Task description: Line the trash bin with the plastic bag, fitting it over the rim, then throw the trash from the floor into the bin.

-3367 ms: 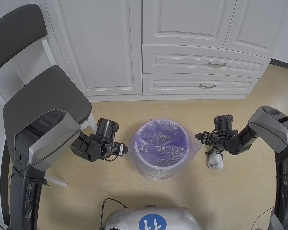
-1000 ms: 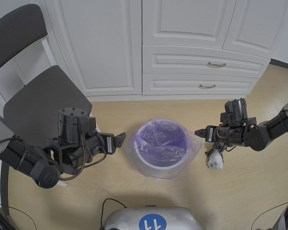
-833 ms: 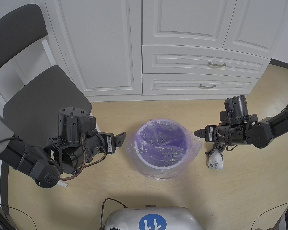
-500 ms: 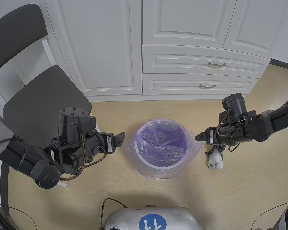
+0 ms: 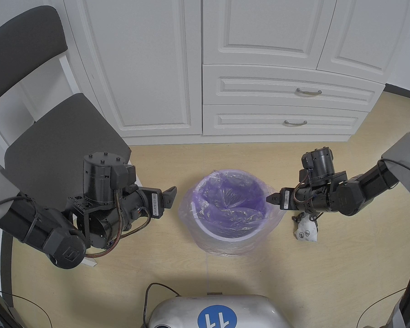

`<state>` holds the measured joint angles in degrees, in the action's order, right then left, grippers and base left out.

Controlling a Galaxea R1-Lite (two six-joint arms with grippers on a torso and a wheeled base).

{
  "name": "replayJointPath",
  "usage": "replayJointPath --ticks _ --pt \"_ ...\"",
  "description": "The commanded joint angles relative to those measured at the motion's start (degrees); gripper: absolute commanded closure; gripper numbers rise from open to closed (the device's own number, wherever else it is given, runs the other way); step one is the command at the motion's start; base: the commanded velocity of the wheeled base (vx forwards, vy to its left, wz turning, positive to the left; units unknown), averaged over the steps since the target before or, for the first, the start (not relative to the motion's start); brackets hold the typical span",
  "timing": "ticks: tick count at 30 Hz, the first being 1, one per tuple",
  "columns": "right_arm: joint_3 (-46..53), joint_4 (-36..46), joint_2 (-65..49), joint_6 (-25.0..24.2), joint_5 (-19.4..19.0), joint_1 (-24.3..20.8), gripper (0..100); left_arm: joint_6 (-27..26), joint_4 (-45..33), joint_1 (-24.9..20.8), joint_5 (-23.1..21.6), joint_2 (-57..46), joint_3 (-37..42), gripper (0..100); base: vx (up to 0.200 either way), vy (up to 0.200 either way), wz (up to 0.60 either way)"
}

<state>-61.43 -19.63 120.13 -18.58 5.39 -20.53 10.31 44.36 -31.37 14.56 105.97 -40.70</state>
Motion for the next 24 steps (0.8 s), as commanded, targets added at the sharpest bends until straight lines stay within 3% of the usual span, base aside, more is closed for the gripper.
replayJointPath --ticks 1,6,17,24 --pt "-2.82 -4.28 7.14 -3.13 0.15 -1.00 0 -0.03 0.02 -0.01 0.03 0.46 0.10 0 0.000 0.000 0.00" --pt "-7.65 -4.89 11.89 -8.49 0.76 -1.09 0 -0.03 0.02 -0.19 0.03 0.73 0.01 0 0.000 0.000 0.00" --pt "-13.89 -3.14 17.95 -10.69 1.12 -2.32 0 -0.12 0.20 -1.42 0.03 1.61 0.19 0 0.000 0.000 0.00" --pt "-18.02 4.60 18.13 -11.13 1.03 -2.67 0 -0.12 0.20 -1.68 0.03 1.78 0.19 0 0.000 0.000 0.00"
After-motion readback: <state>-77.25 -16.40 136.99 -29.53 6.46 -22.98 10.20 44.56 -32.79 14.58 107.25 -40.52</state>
